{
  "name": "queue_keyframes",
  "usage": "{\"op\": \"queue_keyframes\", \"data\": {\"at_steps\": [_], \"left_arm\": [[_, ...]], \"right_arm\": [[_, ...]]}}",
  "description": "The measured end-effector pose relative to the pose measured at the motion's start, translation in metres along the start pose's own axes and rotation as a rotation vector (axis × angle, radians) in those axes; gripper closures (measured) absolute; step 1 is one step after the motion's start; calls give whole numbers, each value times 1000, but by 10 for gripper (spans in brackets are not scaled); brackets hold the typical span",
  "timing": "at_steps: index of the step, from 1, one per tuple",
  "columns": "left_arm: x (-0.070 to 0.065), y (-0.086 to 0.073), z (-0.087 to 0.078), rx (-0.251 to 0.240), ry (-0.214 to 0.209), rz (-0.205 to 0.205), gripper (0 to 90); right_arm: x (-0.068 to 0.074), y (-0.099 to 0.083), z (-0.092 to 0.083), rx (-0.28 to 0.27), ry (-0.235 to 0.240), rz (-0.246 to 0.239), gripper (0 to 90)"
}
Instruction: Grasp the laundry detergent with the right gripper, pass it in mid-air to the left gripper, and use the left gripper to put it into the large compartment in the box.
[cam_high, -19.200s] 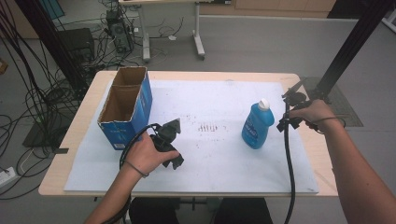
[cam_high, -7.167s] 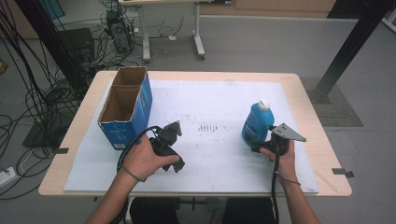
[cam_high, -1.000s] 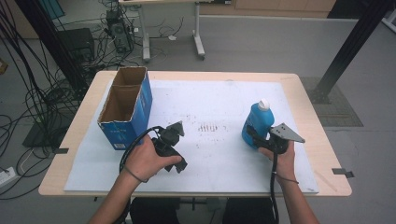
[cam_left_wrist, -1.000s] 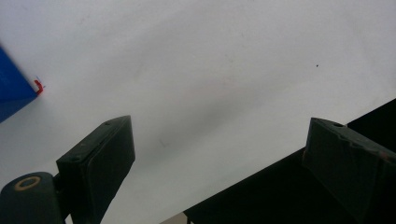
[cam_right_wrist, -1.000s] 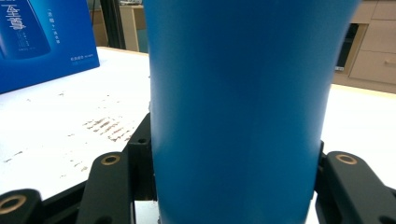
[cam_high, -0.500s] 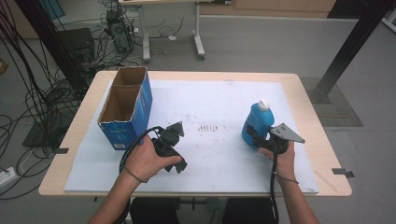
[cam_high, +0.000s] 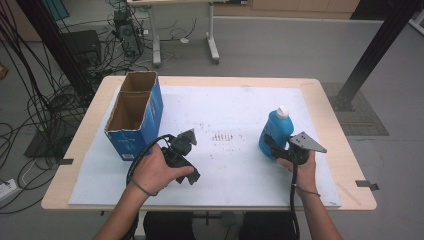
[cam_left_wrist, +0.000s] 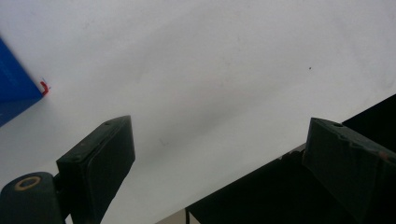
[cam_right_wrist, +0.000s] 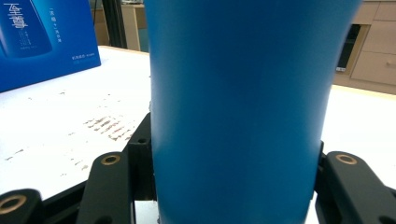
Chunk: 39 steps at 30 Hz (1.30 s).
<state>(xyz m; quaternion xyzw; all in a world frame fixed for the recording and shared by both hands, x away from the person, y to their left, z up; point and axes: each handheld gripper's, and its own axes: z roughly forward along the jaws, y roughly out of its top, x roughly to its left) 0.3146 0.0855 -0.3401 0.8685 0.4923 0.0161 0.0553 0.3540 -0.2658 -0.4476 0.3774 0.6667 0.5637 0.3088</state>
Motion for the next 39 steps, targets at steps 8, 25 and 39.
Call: {"op": "queue_keyframes", "data": {"at_steps": [8,25,39], "left_arm": [[-1,3,-4,-14,7,6,93],[1,2,-3,-5,5,0,93],[4,6,-2,-9,2,1,93]], "right_arm": [[0,0,0,0,1,0,433],[0,0,0,0,2,2,434],[0,2,0,14,0,2,438]]}}
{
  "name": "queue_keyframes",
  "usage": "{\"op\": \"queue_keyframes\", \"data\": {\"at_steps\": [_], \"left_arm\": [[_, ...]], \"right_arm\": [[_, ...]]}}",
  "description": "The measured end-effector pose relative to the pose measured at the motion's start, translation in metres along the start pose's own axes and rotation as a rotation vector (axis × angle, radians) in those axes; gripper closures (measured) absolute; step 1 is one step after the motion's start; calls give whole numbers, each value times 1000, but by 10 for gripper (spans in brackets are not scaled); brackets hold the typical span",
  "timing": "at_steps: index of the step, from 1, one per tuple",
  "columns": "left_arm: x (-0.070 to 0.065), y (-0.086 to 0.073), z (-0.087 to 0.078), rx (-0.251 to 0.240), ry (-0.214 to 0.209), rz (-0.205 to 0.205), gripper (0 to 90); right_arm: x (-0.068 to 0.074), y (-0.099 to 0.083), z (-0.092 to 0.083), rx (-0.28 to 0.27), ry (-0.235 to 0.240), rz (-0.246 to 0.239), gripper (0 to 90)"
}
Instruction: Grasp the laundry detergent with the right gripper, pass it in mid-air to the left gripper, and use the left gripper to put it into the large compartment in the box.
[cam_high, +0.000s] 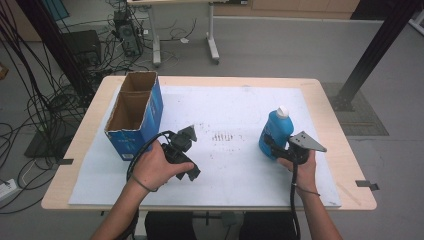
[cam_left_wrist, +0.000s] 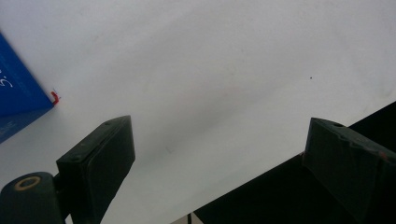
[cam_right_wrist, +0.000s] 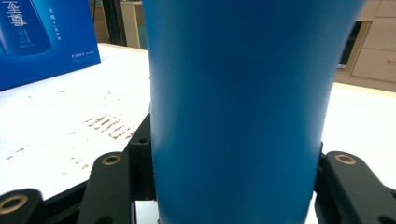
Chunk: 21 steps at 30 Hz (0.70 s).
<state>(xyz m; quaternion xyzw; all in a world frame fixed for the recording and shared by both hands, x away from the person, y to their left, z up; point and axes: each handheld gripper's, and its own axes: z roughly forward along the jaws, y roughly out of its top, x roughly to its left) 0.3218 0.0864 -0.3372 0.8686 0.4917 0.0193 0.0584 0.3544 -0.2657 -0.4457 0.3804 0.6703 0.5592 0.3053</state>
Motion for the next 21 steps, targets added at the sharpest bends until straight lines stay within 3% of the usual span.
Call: {"op": "queue_keyframes", "data": {"at_steps": [21], "left_arm": [[3,8,-22,-23,23,27,93]], "right_arm": [[-4,13,-6,61,41,-7,447]]}}
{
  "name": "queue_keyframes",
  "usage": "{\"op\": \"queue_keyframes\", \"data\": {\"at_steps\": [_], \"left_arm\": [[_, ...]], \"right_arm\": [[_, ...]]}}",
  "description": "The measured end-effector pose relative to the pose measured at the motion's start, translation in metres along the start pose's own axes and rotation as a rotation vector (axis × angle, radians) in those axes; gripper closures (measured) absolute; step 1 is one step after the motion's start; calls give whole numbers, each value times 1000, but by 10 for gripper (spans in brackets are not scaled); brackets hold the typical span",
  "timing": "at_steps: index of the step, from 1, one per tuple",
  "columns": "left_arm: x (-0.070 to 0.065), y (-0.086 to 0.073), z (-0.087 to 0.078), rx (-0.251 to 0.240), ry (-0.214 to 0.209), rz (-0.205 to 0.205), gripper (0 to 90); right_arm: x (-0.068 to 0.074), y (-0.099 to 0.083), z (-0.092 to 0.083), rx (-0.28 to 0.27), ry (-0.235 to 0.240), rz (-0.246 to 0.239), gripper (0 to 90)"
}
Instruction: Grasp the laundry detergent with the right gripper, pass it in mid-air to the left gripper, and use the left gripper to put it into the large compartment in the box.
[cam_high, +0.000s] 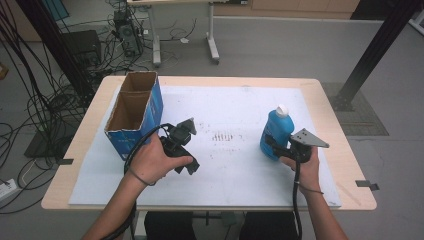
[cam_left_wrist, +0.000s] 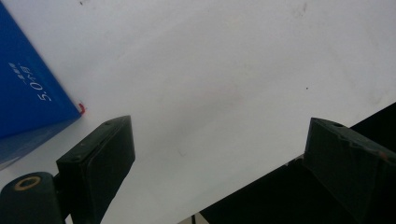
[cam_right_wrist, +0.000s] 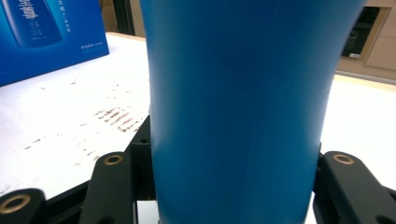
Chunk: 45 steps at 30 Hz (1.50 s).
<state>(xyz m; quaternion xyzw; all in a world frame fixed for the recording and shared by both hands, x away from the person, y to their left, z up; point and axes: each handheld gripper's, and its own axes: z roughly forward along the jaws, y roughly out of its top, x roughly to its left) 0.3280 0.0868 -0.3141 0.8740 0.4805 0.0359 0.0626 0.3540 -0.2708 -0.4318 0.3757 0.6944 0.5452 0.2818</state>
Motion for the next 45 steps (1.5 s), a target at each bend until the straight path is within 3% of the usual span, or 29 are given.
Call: {"op": "queue_keyframes", "data": {"at_steps": [15,20,27,33,45], "left_arm": [[1,10,-38,-41,15,50,92],[2,14,-51,-54,-4,74,94],[2,22,-66,-81,-72,143,95],[-1,25,-76,-86,-97,221,93],[-5,26,-101,-112,-88,347,93]], "right_arm": [[-2,38,-14,37,98,11,449],[-1,52,-18,41,145,-2,449],[0,67,-22,22,223,-6,448],[0,75,-25,23,278,-27,448],[0,85,-30,18,437,-24,447]]}}
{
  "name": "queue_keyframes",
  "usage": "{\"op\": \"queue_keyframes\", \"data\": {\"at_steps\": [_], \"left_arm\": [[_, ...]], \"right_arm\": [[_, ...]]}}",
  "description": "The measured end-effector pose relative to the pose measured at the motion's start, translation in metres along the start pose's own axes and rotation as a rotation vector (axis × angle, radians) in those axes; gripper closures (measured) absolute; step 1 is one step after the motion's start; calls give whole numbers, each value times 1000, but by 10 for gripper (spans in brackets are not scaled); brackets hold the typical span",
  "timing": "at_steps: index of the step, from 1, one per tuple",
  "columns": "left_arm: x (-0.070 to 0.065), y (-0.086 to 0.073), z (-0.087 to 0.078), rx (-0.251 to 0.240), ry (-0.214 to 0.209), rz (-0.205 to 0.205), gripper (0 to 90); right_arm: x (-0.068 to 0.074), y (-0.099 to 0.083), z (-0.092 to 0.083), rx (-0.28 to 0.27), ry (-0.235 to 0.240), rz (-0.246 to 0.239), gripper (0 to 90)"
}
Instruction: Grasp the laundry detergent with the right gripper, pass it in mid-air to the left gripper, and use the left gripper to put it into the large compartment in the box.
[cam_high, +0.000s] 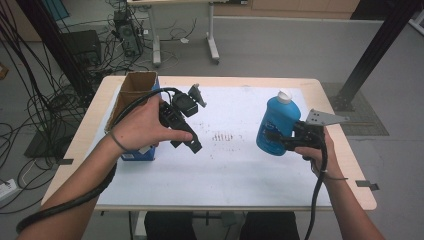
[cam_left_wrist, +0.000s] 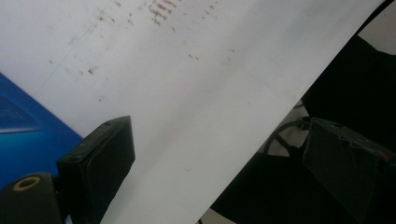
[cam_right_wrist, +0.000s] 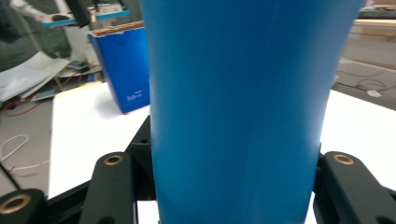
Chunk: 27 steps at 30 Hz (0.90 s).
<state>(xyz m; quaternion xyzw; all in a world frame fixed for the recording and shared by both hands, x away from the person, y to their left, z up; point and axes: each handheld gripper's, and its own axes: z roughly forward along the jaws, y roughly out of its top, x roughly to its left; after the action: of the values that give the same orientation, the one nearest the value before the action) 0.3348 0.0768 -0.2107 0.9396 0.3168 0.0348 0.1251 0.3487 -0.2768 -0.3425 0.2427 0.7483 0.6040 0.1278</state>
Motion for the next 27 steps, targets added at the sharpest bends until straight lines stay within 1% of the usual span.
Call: {"op": "queue_keyframes", "data": {"at_steps": [2,6,7,10,12,14,16,20,25,27], "left_arm": [[-1,1,-4,-2,-9,21,94],[-4,3,-9,-11,-18,64,94],[-5,4,-10,-17,-17,83,94],[-7,6,-12,-28,-27,123,96],[-9,8,-13,-34,-42,150,98],[-11,10,-15,-41,-46,177,98],[-12,12,-17,-46,-53,188,98],[-12,14,-19,-50,-52,211,97],[-14,17,-23,-50,-56,236,97],[-14,19,-24,-51,-59,245,97]], "right_arm": [[2,3,0,10,20,-19,447],[5,7,1,17,59,-33,447],[6,8,1,17,71,-33,447],[9,11,3,9,113,-39,447],[10,14,3,8,137,-44,447],[11,16,4,7,158,-53,447],[12,19,5,12,182,-60,446],[14,22,8,20,228,-82,446],[17,23,12,30,292,-82,446],[18,22,14,34,310,-83,446]]}}
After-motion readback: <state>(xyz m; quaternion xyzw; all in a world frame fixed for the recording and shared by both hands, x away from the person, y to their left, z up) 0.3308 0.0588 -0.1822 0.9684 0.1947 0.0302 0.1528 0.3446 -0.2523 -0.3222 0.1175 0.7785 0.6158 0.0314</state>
